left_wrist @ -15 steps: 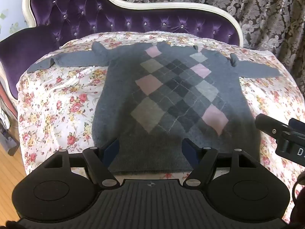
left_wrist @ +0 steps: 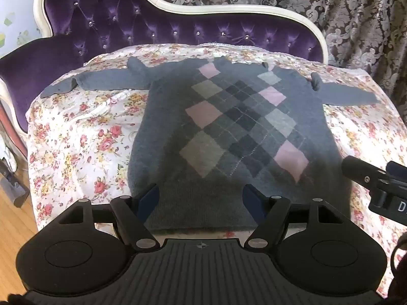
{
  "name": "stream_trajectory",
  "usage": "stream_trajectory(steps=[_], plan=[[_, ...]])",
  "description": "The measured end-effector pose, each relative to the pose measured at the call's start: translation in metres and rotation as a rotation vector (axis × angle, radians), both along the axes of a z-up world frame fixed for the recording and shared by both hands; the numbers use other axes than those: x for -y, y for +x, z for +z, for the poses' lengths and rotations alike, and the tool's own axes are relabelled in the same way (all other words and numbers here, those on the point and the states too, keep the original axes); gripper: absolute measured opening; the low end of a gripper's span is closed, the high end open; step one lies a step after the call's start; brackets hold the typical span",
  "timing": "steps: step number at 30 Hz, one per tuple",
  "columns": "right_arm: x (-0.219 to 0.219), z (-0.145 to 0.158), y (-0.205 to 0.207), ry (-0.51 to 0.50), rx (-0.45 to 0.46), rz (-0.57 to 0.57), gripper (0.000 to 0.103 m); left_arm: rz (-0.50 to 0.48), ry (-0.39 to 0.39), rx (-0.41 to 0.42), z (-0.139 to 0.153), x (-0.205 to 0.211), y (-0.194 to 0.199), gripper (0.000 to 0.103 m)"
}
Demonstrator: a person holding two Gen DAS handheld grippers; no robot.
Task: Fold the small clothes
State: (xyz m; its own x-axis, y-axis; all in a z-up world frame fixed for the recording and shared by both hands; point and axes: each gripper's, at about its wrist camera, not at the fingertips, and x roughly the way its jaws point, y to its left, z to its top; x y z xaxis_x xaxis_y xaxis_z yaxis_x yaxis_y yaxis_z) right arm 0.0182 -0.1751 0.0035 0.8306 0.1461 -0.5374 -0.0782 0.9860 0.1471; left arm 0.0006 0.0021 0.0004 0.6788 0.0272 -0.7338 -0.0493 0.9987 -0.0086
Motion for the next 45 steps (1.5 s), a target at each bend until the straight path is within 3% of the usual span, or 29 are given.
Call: stream_trajectory(steps=[45], plan=[[-0.01,-0.008,0.006,0.026,-0.054,0.041,0.102,0.041,-0.004,-0.025,-0.005,-0.013,0.007,0.071]])
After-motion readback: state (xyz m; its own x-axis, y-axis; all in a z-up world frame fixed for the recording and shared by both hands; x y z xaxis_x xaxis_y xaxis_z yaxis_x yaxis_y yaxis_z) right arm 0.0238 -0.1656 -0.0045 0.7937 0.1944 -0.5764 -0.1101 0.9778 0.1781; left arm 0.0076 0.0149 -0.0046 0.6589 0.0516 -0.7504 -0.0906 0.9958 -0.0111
